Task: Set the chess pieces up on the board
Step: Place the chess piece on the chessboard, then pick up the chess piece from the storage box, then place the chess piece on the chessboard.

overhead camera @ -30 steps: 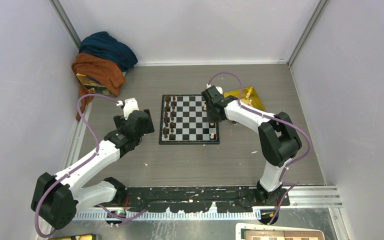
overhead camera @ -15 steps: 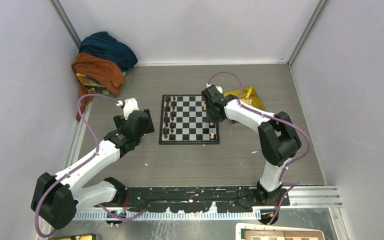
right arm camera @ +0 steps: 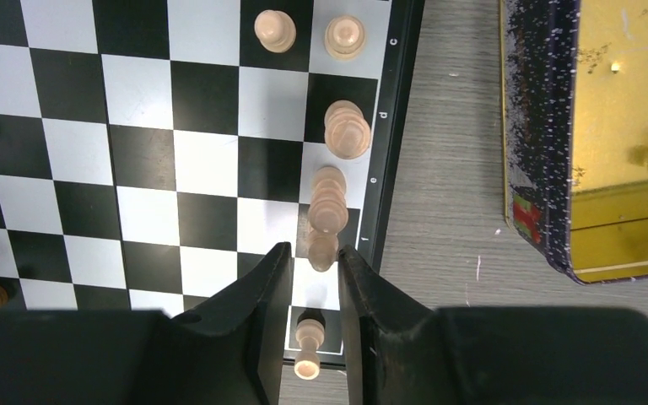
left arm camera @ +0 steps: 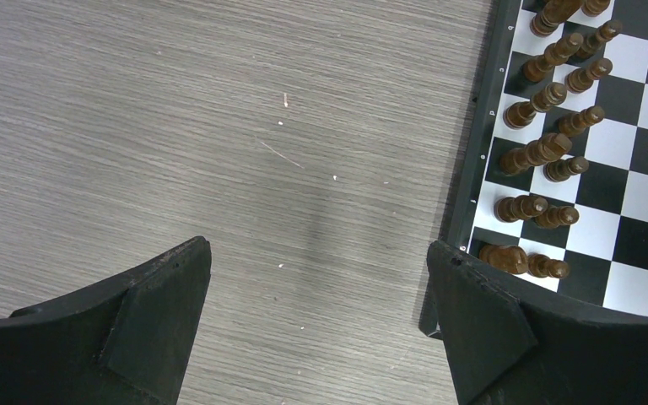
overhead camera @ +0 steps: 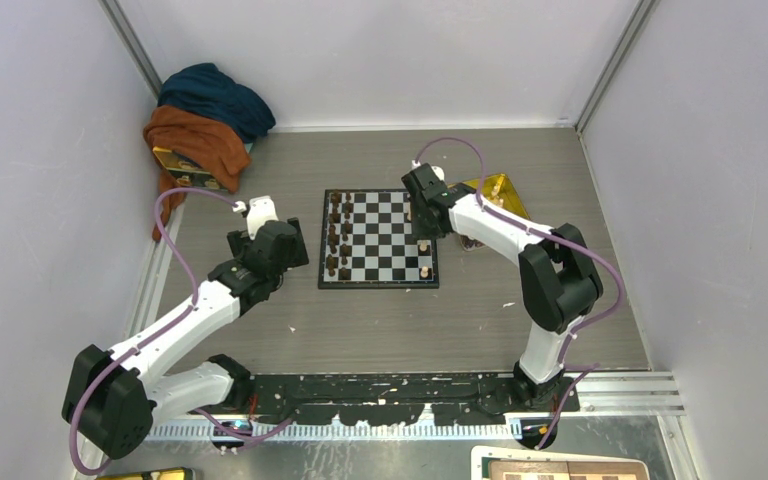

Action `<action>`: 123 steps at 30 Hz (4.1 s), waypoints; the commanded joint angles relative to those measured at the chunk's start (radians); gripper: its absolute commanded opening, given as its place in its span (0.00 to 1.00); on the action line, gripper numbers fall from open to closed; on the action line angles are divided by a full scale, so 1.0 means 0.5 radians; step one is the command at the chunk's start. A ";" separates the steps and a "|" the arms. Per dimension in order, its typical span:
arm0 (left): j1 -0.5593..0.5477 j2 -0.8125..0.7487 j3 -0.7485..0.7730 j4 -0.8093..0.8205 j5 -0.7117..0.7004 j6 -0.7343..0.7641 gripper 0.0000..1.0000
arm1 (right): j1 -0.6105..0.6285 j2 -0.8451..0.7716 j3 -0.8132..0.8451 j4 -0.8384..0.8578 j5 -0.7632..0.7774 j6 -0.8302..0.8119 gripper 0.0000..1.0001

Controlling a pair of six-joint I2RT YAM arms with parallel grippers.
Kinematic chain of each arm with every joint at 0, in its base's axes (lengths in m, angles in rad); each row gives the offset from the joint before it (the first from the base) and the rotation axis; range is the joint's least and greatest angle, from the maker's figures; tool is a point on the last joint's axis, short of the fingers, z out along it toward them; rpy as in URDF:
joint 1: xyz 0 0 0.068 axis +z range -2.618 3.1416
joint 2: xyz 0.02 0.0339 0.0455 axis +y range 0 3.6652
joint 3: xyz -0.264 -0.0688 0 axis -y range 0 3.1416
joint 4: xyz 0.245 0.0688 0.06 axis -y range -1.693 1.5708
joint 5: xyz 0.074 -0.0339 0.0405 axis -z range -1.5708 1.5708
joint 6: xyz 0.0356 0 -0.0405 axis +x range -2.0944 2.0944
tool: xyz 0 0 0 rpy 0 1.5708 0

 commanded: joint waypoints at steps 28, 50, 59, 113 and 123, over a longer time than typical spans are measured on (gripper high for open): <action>-0.007 0.079 0.083 0.107 -0.029 0.012 1.00 | -0.832 0.132 0.421 0.007 0.289 0.088 0.36; -0.008 0.285 0.130 0.180 -0.031 -0.007 1.00 | -1.009 0.500 0.611 0.065 0.188 0.072 0.36; -0.008 0.347 0.162 0.185 -0.028 -0.013 1.00 | -1.040 0.539 0.625 0.067 0.162 0.074 0.36; -0.038 0.145 0.175 0.037 -0.035 -0.071 1.00 | -0.797 0.166 0.683 -0.063 0.028 -0.008 0.01; -0.071 0.013 0.126 -0.067 -0.040 -0.128 1.00 | -0.361 0.043 0.680 -0.143 0.150 -0.049 0.01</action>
